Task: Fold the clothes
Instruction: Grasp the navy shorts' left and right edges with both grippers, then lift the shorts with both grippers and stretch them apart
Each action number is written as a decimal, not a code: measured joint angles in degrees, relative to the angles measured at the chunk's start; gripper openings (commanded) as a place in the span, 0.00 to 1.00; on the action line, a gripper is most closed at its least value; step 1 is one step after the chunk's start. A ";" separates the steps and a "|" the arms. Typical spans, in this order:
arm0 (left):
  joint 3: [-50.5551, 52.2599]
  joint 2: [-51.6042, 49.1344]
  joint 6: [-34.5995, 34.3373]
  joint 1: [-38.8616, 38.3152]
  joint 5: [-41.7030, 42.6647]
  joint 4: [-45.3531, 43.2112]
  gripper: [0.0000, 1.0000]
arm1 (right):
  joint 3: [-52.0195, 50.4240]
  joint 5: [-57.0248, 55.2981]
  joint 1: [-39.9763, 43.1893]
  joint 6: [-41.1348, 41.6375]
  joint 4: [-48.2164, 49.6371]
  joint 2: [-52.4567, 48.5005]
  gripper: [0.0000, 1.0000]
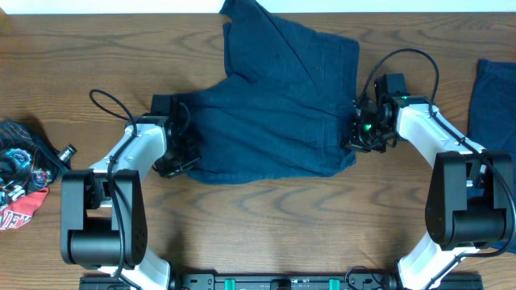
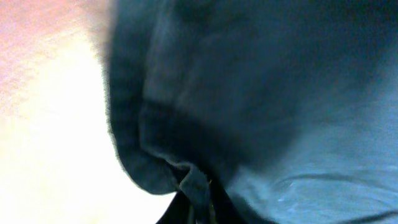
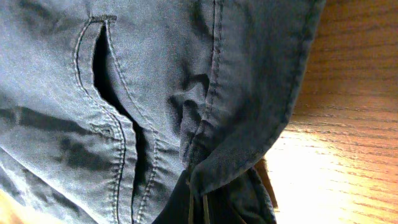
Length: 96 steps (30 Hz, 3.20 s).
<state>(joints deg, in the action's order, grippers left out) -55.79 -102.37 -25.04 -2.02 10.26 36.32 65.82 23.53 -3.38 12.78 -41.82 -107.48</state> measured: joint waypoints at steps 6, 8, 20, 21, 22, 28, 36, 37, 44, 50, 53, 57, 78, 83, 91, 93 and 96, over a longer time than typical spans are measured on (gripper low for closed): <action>-0.52 -0.61 1.31 -0.46 6.40 -1.90 0.06 | 0.00 0.00 0.11 0.00 -0.24 0.00 0.01; -0.50 -1.05 2.47 -0.17 8.46 -2.29 0.06 | 0.00 0.00 0.11 0.00 -0.33 0.00 0.01; -0.46 -0.74 3.26 -0.46 11.04 -2.89 0.06 | 1.20 -2.43 0.61 -0.15 -3.06 0.17 0.01; -0.48 -0.46 3.26 -0.66 10.10 -2.14 0.06 | 2.03 -2.95 0.92 -0.33 -4.22 0.28 0.01; -0.48 0.07 3.26 -0.81 8.66 -0.94 0.06 | 3.21 -3.32 1.29 -0.52 -5.55 0.50 0.01; -2.16 9.77 3.23 -1.14 2.82 6.62 0.06 | 14.78 -4.70 3.10 -1.95 -14.53 3.54 0.01; -16.55 29.55 3.26 -1.70 -2.01 18.14 0.06 | 35.04 -5.64 3.04 -3.72 -27.76 9.22 0.01; -18.64 31.30 3.26 -1.77 -2.23 19.52 0.06 | 37.81 -5.62 3.04 -3.87 -29.44 9.68 0.01; -35.23 38.51 3.50 -1.90 -2.75 30.03 0.06 | 57.70 -5.62 3.02 -4.44 -39.65 12.48 0.01; -50.86 41.97 3.87 -1.90 -2.78 37.57 0.06 | 76.48 -5.38 3.02 -4.50 -48.68 13.88 0.01; -57.55 42.62 3.91 -1.90 -2.75 40.65 0.06 | 83.69 -5.27 3.02 -4.39 -51.71 14.64 0.01; -64.28 43.23 3.91 -1.88 -2.78 42.88 0.06 | 89.07 -5.11 3.04 -3.82 -53.90 15.96 0.01; -65.92 2.43 3.89 -2.40 -3.26 43.50 0.06 | 87.30 -8.20 3.91 -2.49 -54.69 -9.51 0.01; -65.53 -7.72 3.89 -4.31 -4.72 39.67 0.06 | 86.58 -10.16 4.22 -2.51 -54.58 -17.14 0.01; -65.42 -6.08 3.91 -7.23 -6.86 34.01 0.06 | 86.36 -12.26 5.03 -2.93 -52.63 -17.00 0.01; -65.42 -3.63 3.89 -7.43 -7.56 32.39 0.06 | 86.36 -12.48 5.11 -3.19 -50.45 -16.20 0.01; -65.42 0.81 3.89 -7.54 -9.62 28.35 0.06 | 86.36 -12.02 5.11 -3.39 -44.78 -14.60 0.01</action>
<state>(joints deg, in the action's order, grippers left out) -121.21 -101.56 -21.15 -9.56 0.64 64.66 152.18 11.51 1.74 9.39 -86.61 -122.08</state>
